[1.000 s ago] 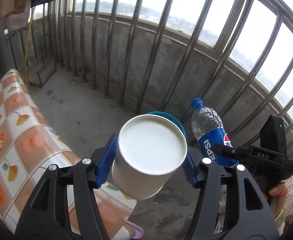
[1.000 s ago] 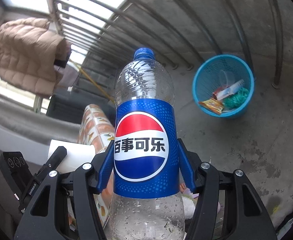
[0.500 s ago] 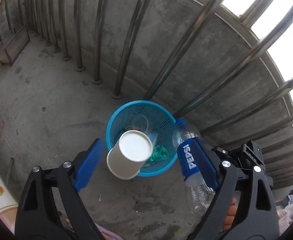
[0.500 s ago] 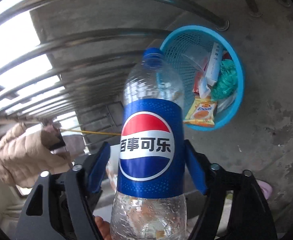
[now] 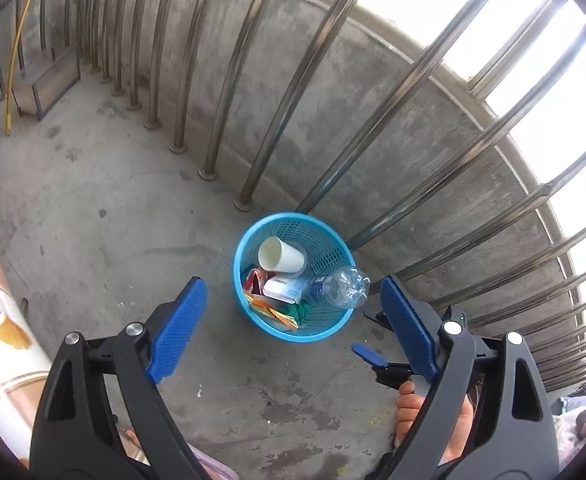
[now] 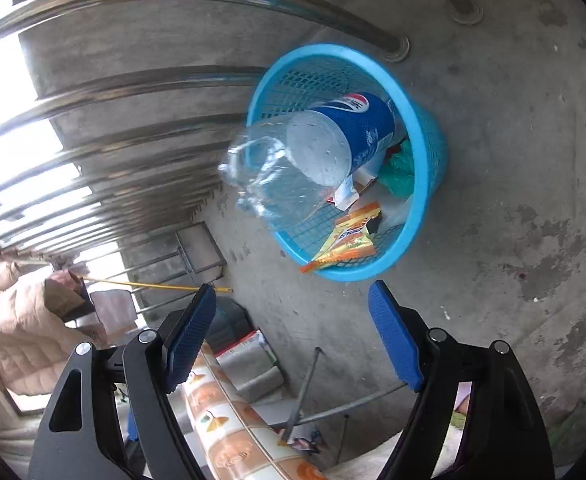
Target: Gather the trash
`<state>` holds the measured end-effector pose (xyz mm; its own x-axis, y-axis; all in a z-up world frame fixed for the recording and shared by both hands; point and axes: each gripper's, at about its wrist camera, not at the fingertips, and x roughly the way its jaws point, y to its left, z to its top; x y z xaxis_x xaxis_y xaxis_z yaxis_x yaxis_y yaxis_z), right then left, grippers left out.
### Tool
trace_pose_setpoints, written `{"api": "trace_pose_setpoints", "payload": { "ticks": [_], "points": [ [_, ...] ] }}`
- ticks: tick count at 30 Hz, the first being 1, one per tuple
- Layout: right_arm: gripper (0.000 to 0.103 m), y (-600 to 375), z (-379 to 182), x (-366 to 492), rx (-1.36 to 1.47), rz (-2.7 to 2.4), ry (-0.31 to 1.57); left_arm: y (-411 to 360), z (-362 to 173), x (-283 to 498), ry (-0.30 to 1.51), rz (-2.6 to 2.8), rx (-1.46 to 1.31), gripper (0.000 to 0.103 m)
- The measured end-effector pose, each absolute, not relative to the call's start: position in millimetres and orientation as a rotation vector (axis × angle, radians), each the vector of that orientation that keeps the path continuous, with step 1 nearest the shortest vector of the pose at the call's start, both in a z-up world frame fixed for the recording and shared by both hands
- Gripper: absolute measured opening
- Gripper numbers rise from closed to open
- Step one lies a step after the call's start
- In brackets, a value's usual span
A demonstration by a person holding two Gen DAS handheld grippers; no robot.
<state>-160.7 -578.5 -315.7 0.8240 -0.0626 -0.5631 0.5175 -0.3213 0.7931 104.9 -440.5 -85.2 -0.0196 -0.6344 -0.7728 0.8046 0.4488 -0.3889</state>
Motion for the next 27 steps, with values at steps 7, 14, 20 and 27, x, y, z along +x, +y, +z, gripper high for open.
{"api": "trace_pose_setpoints", "payload": {
  "ticks": [7, 14, 20, 27],
  "points": [
    [0.077, -543, -230, -160, 1.493, -0.581, 0.452, -349, -32, 84, 0.958, -1.143, 0.127, 0.084],
    [0.090, -440, -81, -103, 0.822, -0.431, 0.512, -224, 12, 60, 0.799, -1.004, 0.059, 0.093],
    [0.097, -358, -18, -65, 0.577, -0.294, 0.495, -116, 22, 48, 0.746, -0.810, 0.009, 0.094],
    [0.097, -288, 18, -20, 0.464, -0.217, 0.540, -9, 28, 54, 0.712, -0.576, -0.048, 0.094]
  ]
}}
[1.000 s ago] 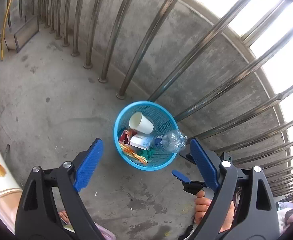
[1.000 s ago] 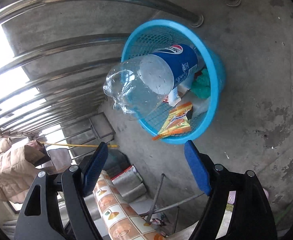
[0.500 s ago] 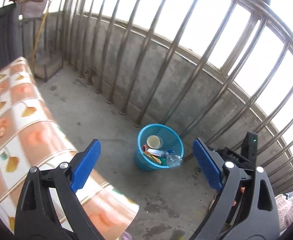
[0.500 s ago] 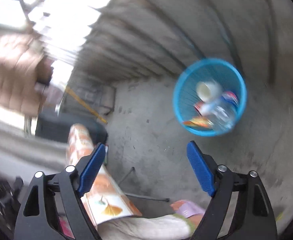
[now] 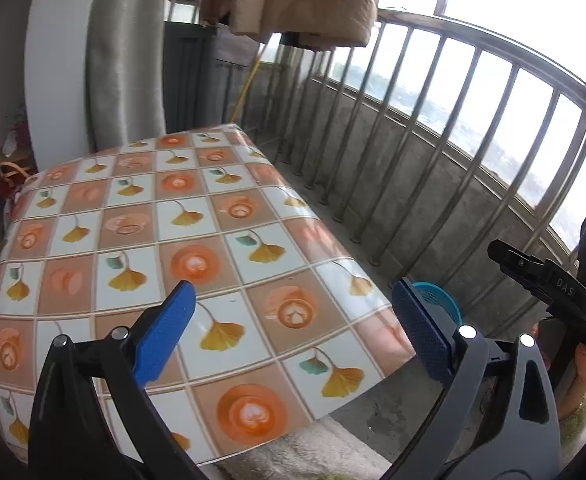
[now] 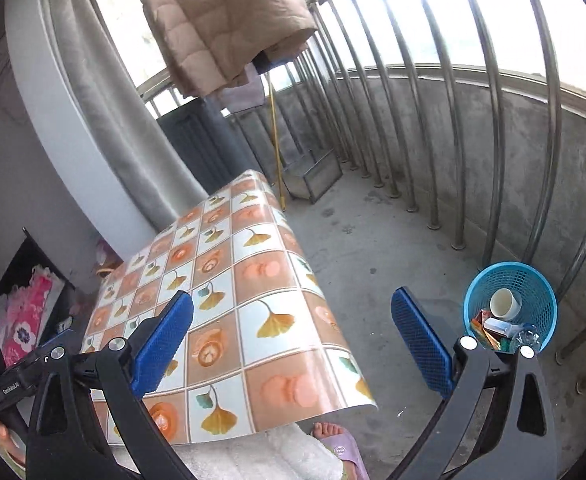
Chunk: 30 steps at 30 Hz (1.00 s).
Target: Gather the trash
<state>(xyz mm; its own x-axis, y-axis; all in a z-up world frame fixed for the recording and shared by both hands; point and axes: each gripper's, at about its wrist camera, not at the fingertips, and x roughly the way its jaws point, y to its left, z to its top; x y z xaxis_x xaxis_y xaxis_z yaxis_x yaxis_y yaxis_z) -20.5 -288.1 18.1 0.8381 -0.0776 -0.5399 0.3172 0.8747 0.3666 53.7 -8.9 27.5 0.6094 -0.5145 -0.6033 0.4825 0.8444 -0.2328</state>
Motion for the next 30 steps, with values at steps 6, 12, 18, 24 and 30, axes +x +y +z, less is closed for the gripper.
{"api": "trace_pose_setpoints", "payload": {
  "ticks": [6, 12, 18, 24, 30],
  "points": [
    [0.097, -240, 35, -13, 0.426, -0.235, 0.543, 34, 37, 63, 0.685, -0.490, -0.081, 0.094],
    [0.097, -216, 36, -7, 0.423, -0.287, 0.572, 44, 33, 72, 0.688, -0.453, -0.040, 0.094],
    [0.097, -211, 31, 7, 0.401, -0.288, 0.612, 40, 18, 75, 0.711, -0.414, 0.017, 0.094],
    [0.097, -192, 42, 10, 0.193, -0.257, 0.620, 46, 11, 71, 0.711, -0.243, 0.010, 0.094],
    [0.097, -177, 22, 2, 0.024, -0.349, 0.632, 46, -10, 58, 0.771, -0.168, 0.054, 0.094]
  ]
}}
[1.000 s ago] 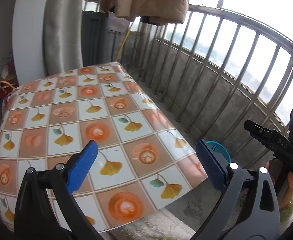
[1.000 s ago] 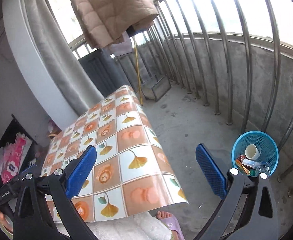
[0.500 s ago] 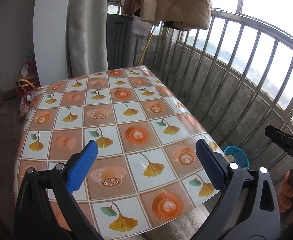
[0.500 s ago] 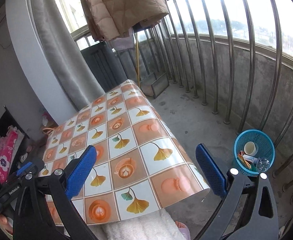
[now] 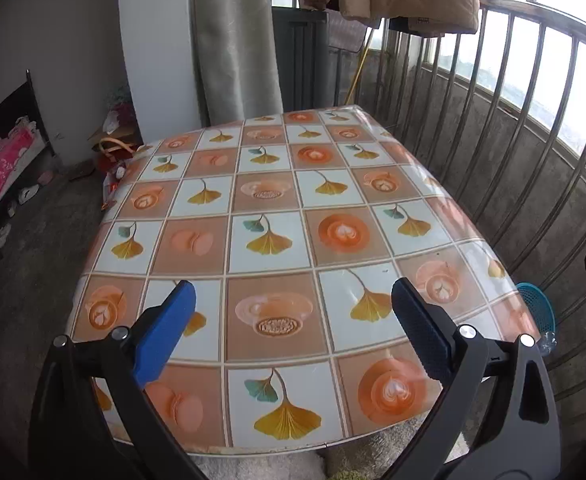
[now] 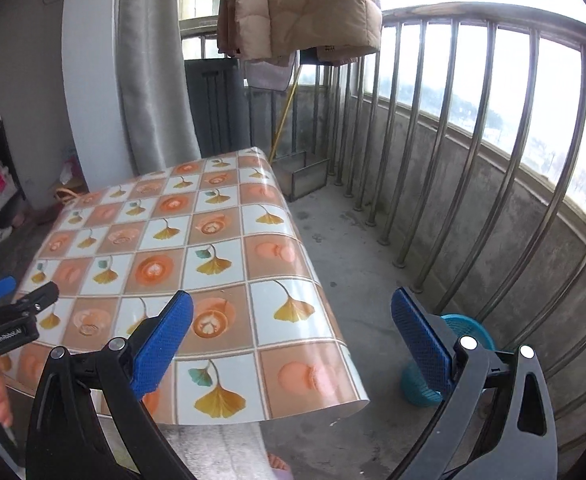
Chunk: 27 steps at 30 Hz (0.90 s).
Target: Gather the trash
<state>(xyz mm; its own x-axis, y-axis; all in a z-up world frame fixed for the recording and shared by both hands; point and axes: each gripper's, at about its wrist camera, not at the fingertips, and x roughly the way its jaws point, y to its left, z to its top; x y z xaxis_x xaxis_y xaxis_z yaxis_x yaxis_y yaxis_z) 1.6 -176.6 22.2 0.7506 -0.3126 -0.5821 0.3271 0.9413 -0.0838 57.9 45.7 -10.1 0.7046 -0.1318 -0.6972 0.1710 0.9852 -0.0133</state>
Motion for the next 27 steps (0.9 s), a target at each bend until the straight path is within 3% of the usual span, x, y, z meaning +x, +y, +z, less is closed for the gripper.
{"api": "trace_pose_setpoints", "payload": {
  "ticks": [10, 20, 27],
  "points": [
    [0.097, -161, -31, -3, -0.043, -0.374, 0.819, 16, -45, 29, 0.938, -0.140, 0.026, 0.094],
    [0.097, -190, -40, -5, 0.134, -0.377, 0.882, 19, -44, 31, 0.984, -0.088, -0.043, 0.094],
    [0.097, -191, -40, -6, 0.111, -0.391, 0.886, 16, -49, 32, 1.004, -0.080, -0.030, 0.094]
  ]
}}
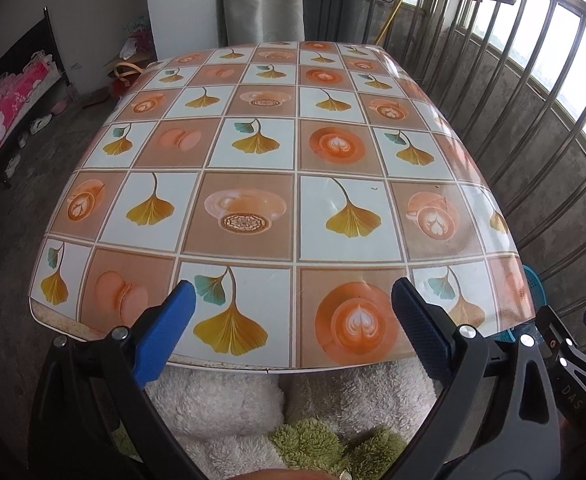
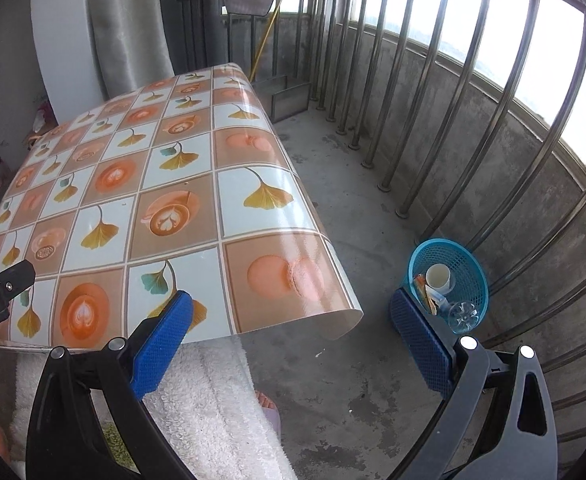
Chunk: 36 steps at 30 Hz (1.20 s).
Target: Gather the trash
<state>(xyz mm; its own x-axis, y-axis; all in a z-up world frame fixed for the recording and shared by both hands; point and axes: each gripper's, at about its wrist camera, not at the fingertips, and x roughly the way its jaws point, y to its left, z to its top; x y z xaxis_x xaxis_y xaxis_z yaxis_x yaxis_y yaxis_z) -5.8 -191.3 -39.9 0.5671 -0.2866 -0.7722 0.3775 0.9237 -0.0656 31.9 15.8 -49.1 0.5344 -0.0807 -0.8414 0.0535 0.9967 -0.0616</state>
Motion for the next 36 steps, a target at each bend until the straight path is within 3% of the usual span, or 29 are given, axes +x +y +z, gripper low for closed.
{"api": "trace_pose_setpoints", "payload": {
  "ticks": [36],
  "points": [
    [0.097, -198.4, -33.7, -15.2, 0.108, -0.410, 0.870, 6.1, -48.5, 27.1, 1.002, -0.100, 0.030, 0.094]
  ]
}}
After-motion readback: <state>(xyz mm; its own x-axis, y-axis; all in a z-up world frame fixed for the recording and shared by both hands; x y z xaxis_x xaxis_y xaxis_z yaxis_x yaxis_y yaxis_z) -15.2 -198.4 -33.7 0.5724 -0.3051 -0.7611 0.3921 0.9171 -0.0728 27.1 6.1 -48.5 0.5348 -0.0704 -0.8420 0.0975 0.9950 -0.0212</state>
